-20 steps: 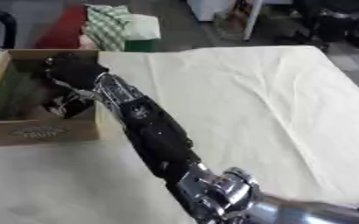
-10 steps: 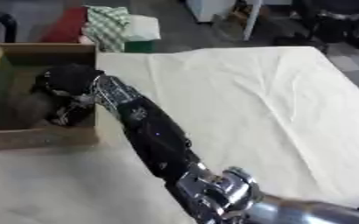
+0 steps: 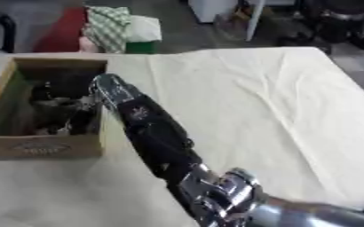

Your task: Pick up objects on the table and place them in the box.

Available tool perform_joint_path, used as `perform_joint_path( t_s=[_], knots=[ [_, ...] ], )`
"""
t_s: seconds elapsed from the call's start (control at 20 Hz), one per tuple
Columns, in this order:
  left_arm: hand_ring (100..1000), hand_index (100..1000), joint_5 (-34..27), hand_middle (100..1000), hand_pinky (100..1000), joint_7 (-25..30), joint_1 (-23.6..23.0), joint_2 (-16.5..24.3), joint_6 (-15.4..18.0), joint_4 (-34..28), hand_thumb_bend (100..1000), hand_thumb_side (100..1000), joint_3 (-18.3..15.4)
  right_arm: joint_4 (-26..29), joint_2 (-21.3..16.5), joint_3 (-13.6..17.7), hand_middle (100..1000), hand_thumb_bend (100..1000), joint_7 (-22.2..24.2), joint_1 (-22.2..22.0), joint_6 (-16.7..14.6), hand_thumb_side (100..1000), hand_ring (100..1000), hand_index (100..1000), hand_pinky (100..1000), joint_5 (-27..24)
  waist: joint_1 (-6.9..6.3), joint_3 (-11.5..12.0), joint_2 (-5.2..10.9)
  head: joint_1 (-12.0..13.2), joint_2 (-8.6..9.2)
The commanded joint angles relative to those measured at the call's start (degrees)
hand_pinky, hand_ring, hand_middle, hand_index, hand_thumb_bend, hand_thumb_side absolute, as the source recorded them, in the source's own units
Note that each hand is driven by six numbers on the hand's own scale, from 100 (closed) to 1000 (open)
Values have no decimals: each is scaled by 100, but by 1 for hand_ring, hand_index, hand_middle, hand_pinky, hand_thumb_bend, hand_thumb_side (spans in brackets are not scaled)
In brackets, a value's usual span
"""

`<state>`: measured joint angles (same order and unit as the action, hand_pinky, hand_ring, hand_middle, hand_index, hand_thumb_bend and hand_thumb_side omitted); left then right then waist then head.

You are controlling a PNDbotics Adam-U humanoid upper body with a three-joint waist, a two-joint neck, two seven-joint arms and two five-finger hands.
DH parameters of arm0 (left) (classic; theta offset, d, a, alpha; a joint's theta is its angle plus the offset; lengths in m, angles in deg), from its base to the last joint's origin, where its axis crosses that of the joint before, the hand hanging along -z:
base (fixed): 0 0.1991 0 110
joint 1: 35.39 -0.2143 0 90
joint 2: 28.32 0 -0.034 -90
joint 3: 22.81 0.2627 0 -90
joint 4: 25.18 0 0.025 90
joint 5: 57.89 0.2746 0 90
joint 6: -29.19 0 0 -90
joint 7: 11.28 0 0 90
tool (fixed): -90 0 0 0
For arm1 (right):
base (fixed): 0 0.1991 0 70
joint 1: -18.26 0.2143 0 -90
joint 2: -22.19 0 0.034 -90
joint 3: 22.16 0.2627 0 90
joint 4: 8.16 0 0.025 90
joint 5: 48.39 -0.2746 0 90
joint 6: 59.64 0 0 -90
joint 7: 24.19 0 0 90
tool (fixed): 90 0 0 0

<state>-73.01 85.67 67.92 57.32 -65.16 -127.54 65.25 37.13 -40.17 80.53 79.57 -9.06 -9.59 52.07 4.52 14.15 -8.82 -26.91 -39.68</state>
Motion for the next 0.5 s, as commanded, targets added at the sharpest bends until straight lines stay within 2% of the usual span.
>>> perform_joint_path(
  t_s=[0.05,0.1,0.25,0.3,0.35,0.5],
  knots=[
    [663,559,-26,576,646,-8,63,71,11,-87,100,858,-34,111,-160,-18,946,214,-23,139,-37,759,893,971,905,-294,-60,-9,79,-4,57],
    [663,559,-24,576,646,-8,62,71,11,-87,100,858,-35,93,-180,-18,946,214,-25,143,-34,759,893,971,905,-398,-59,-11,78,-2,57],
    [663,559,-23,576,646,-12,59,72,12,-86,100,858,-39,84,-212,26,929,100,-94,140,57,709,869,963,892,-793,-60,-21,78,0,58],
    [663,559,-23,576,646,-13,59,72,13,-87,100,858,-39,71,-217,38,929,100,-120,135,102,709,869,963,892,-967,-60,-24,78,1,59],
    [664,559,-20,576,646,-15,58,73,13,-86,100,858,-42,67,-224,55,917,100,-154,133,161,666,854,958,883,-1145,-61,-28,78,3,60],
    [664,559,-19,576,646,-22,54,75,14,-84,100,858,-47,77,-256,84,882,100,-364,125,361,611,821,941,859,-1816,-62,-46,78,17,56]
  ],
)
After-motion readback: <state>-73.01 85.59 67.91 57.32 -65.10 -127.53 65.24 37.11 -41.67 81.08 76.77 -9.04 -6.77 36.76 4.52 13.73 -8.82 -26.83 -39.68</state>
